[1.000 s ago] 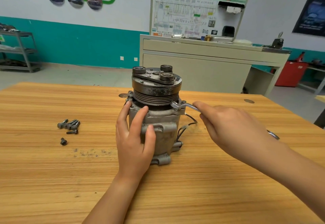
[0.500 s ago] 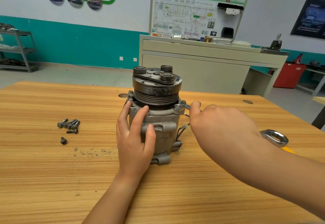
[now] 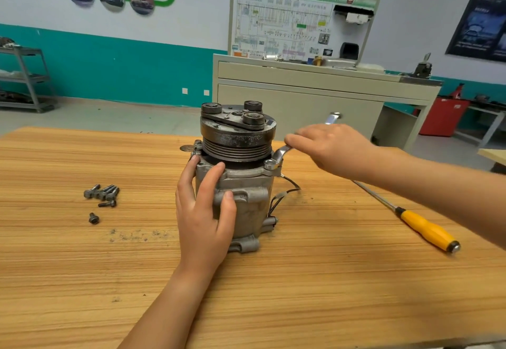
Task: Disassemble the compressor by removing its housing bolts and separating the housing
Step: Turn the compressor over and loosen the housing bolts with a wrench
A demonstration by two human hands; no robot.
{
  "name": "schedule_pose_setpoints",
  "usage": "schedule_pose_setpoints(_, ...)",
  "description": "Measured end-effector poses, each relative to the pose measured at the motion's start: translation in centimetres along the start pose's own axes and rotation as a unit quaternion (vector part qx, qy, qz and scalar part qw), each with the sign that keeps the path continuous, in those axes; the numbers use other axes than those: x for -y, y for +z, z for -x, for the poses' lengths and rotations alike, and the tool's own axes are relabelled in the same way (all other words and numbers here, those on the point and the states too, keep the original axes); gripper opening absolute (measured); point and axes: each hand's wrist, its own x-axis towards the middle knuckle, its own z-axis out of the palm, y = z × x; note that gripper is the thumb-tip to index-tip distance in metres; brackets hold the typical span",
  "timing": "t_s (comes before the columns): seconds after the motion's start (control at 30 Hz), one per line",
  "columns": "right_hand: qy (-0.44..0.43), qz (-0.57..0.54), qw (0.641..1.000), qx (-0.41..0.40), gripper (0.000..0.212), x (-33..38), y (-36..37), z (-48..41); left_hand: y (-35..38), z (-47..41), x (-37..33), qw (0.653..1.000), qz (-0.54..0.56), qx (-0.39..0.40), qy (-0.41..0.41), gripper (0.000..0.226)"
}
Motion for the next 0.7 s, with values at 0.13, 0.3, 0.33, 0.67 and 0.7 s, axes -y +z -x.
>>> schedule_pose_setpoints(0.13,0.021,-0.104,0.977,-0.188,0.022,1.8,3.2,-1.1,-0.1,0.0,0.1,1.0,-0.006,0.003,-0.004,0.039)
schedule_pose_setpoints(0.3,0.152,-0.259,0.898,-0.321,0.032,3.3,0.8,0.5,-0.1,0.0,-0.1,1.0,0.001,0.003,-0.007,0.038)
schedule_pose_setpoints(0.33,0.157,-0.267,0.886,-0.344,0.035,3.6,-0.3,1.4,0.0,0.0,-0.2,1.0,0.004,0.001,-0.01,0.038)
schedule_pose_setpoints(0.67,0.207,-0.067,0.973,0.074,0.051,5.9,-5.5,4.6,0.1,0.0,-0.2,1.0,0.005,-0.003,-0.011,0.037)
schedule_pose_setpoints(0.7,0.212,-0.061,0.972,0.085,0.051,6.1,-5.6,4.3,0.1,0.1,-0.2,1.0,0.005,-0.003,-0.01,0.037)
